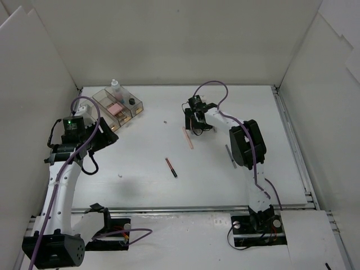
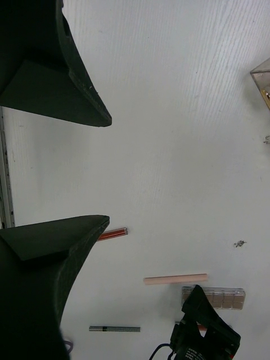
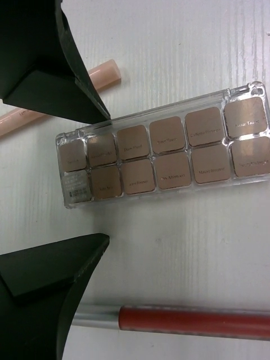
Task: Organize the makeup
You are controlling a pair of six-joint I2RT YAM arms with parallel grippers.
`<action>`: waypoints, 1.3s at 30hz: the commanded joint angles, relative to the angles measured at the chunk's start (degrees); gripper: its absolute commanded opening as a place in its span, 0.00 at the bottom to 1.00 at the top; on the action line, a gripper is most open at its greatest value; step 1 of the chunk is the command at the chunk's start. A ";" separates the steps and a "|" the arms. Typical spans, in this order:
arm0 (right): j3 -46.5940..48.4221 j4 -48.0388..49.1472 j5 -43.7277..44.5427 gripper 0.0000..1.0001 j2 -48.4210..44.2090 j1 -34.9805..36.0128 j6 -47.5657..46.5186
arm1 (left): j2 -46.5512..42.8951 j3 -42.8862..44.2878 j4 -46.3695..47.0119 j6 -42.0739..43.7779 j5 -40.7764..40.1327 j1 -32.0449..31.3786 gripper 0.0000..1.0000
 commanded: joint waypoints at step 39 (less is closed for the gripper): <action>-23.81 7.50 -8.52 0.02 -49.05 10.46 -7.08 | 18.13 8.02 42.15 -19.93 6.74 -30.69 0.61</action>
